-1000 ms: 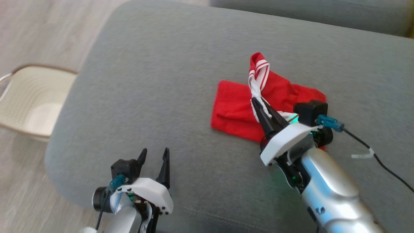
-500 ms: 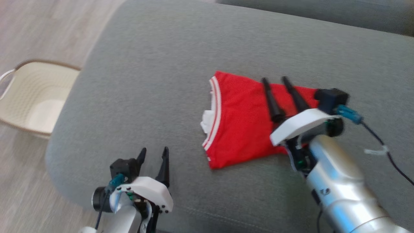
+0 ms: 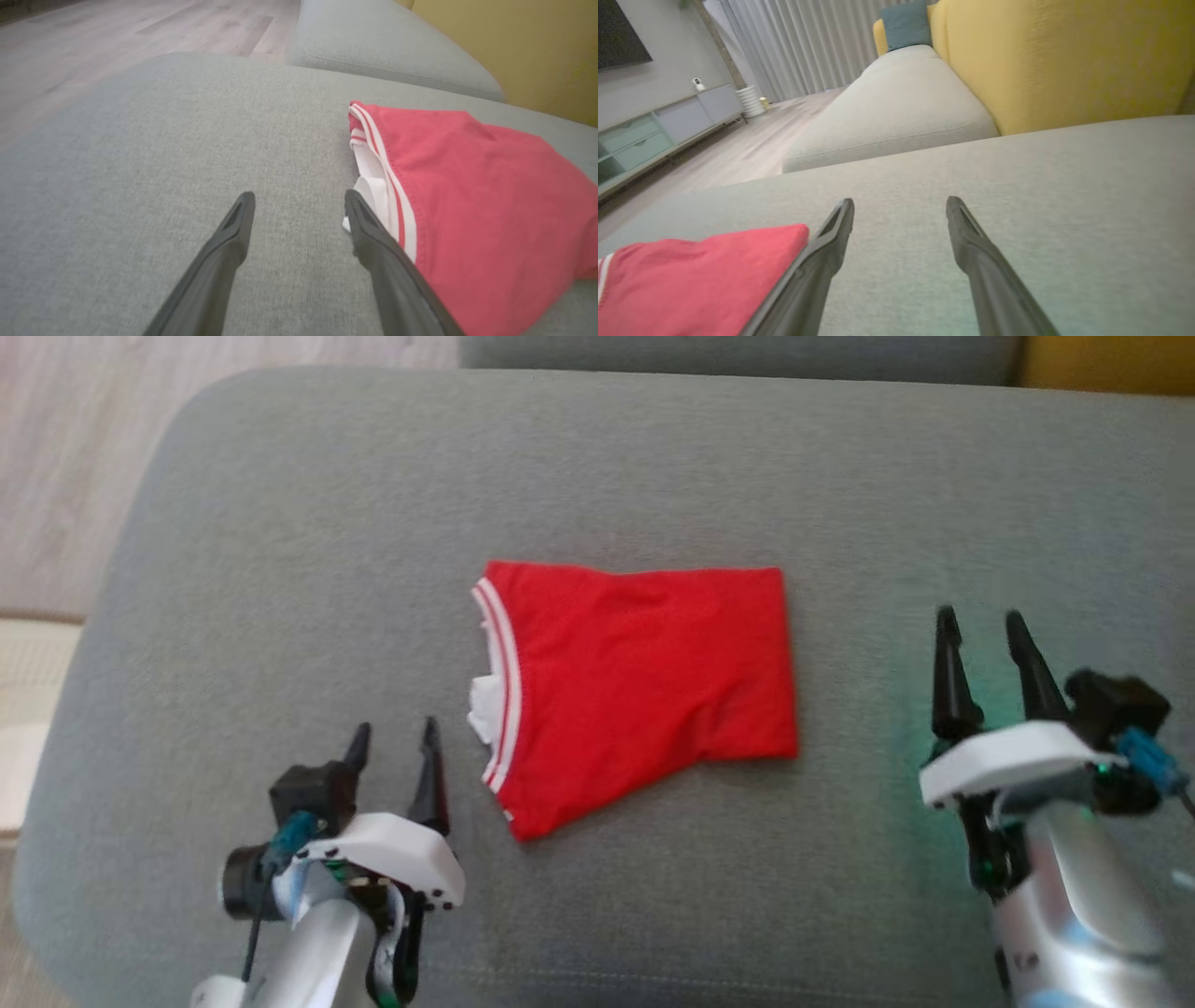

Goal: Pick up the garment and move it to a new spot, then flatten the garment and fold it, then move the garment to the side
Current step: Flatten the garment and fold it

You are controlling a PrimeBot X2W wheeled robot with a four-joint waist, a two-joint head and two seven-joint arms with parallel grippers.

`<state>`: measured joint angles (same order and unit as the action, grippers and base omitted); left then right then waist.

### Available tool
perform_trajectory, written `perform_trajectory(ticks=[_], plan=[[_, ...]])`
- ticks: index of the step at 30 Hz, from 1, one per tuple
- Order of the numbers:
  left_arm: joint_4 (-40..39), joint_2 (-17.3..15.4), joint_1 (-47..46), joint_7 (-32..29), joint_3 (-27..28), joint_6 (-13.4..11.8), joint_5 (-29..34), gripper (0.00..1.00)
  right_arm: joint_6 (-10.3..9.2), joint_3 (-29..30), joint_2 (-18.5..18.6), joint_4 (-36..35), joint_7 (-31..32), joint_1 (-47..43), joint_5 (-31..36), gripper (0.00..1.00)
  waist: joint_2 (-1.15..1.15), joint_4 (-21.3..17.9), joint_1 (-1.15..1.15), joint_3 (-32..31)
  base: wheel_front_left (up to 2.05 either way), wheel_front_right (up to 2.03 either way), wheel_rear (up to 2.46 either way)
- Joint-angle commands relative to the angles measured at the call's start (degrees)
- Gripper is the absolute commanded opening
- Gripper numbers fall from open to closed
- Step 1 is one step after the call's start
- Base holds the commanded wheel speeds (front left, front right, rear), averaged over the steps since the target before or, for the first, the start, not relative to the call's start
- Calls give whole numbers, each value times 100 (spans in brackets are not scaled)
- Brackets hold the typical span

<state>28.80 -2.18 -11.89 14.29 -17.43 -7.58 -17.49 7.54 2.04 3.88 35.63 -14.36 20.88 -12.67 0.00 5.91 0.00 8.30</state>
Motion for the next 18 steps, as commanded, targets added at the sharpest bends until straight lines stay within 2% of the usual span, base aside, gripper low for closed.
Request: perform_trajectory(ticks=[1, 5, 18], plan=[[-207, -70, -112, 71, 240, -21, 59, 100, -5, -107, -88, -250, -62, 102, 102, 100, 0, -118, 0, -58, 0, 0, 0], [-278, -70, 10, 71, 434, -16, 189, 100, -5, -35, -97, -391, -63, -197, 232, 100, 0, -253, 0, -164, 0, 0, 0], [-452, -70, 467, 71, 749, -6, 437, 100, -5, -345, -100, -439, -63, -652, -88, 100, 0, -395, 0, -447, 0, 0, 0]])
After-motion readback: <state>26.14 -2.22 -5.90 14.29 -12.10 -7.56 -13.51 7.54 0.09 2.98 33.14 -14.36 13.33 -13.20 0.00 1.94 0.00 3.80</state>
